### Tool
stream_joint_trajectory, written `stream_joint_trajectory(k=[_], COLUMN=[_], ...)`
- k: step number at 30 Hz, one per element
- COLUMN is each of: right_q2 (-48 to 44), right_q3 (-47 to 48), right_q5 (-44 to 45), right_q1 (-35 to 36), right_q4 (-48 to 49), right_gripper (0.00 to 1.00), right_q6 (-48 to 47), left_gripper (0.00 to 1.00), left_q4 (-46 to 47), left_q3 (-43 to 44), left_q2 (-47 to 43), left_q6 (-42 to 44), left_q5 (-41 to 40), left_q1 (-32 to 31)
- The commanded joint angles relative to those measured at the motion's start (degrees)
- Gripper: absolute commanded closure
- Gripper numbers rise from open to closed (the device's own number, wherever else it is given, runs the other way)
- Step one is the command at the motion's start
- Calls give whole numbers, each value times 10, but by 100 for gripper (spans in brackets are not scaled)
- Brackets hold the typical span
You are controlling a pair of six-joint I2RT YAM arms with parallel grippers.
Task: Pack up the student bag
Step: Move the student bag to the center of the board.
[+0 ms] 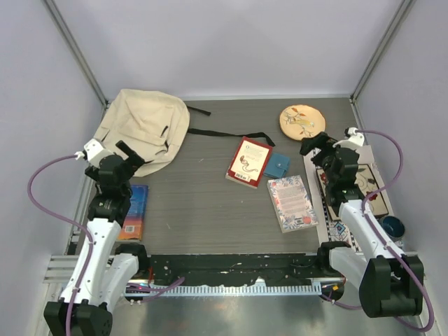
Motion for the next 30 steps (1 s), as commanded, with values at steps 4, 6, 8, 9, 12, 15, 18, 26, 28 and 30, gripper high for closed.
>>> stream_joint_trajectory(k=[4,6,8,9,12,15,18,26,28,30], right_q2=[21,42,71,81,116,144,152,238,282,320], right_q3=[-4,12,16,13,7,32,61,102,148,186], right_q5=[-193,-226,-271,-283,-321,-330,-287,-250,-227,-209], right_q1=[1,1,1,1,7,35,92,185,219,237], right_q4=[40,41,53,62,84,35,-8,62,64,55], right_gripper=[0,0,0,0,0,0,0,1,1,1], right_q6=[91,113,126,140,149,124,91,172,175,186], left_gripper=[0,0,0,0,1,0,0,0,1,0], left_q4=[-204,-232,-263,-291,-343,-362,-348,-331,-325,-328], left_q3=[94,123,162,173,202,190,155,120,115,113], left_q2=[13,19,28,33,43,39,22,-37,-49,-53], left_q6=[-35,-6,13,13,65,89,96,82,74,67], left_q5=[17,74,107,111,145,144,135,84,92,103], left_q1=[0,1,1,1,1,1,0,1,1,1])
